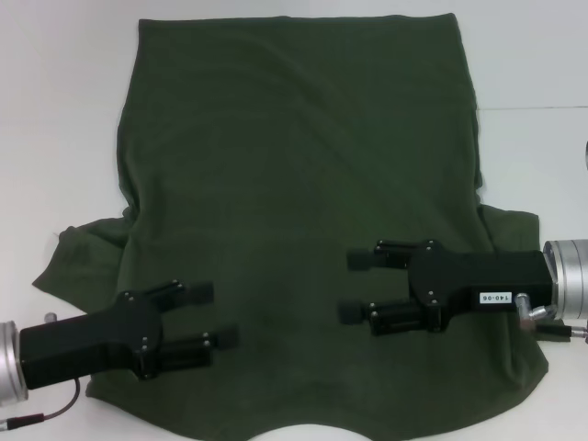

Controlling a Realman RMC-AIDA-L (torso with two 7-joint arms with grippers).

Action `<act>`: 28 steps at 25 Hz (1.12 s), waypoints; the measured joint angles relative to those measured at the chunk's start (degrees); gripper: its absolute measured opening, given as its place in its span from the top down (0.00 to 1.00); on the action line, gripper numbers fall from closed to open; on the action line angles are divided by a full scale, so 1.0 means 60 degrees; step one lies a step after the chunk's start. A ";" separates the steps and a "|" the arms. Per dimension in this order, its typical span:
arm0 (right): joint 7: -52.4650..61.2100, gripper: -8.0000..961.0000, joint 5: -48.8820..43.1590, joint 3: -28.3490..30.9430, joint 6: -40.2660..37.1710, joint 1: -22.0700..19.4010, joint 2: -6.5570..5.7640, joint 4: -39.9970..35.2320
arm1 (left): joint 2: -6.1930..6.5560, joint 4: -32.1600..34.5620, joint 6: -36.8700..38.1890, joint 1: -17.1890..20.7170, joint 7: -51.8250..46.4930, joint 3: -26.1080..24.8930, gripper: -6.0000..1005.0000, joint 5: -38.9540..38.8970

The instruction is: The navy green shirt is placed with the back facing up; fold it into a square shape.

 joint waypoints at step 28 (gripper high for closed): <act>0.0325 0.05 0.0368 0.0582 0.0195 0.0013 0.0293 0.0262 | 0.0264 -0.0382 -0.5864 -0.0106 -0.1223 -0.2859 0.10 -0.0115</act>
